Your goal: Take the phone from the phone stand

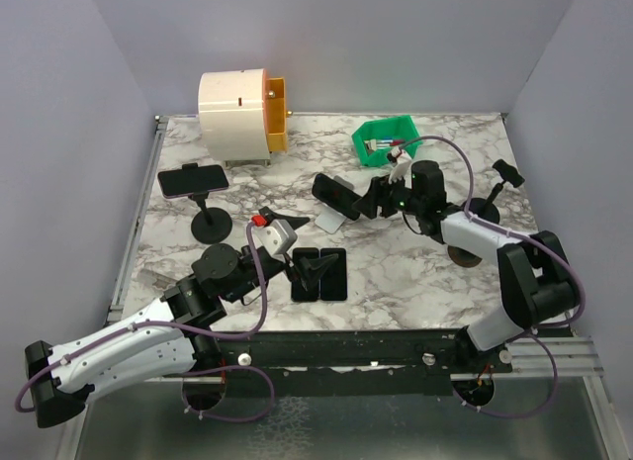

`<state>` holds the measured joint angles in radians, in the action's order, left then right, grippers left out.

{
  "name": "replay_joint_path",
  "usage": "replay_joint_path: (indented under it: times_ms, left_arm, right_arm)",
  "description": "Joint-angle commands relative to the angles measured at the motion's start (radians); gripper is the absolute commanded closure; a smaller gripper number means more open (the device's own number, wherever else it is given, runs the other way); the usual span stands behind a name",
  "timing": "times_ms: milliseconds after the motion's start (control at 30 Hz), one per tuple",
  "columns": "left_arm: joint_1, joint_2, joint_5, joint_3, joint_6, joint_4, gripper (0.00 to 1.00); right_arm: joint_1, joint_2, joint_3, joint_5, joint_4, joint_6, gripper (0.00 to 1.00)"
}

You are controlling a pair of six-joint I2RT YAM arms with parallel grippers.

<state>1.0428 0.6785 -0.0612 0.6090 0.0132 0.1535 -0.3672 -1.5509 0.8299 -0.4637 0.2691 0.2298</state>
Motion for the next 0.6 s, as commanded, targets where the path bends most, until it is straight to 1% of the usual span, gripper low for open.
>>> replay_joint_path:
  times_ms: [0, 167, 367, 467, 567]
  left_arm:
    - [0.005, 0.009, -0.025, -0.007, 0.016, 0.003, 0.01]
    - [0.005, 0.008, -0.028, -0.006, 0.02, 0.001, 0.01]
    - [0.005, 0.001, -0.034, -0.006, 0.024, 0.001, 0.01]
    - [0.005, 0.0, -0.031, -0.006, 0.024, 0.001, 0.01]
    - [0.005, 0.0, -0.029, -0.007, 0.024, 0.002, 0.01]
  right_arm:
    - [-0.005, -0.031, -0.008, 0.011, 0.087, 0.005, 0.38]
    - [-0.006, -0.067, 0.025, -0.006, 0.077, 0.003, 0.44]
    - [-0.006, -0.081, 0.027, -0.018, 0.077, -0.002, 0.53]
    - [-0.006, -0.081, 0.027, -0.032, 0.081, -0.007, 0.55]
    - [-0.006, -0.089, 0.03, -0.055, 0.092, -0.003, 0.55]
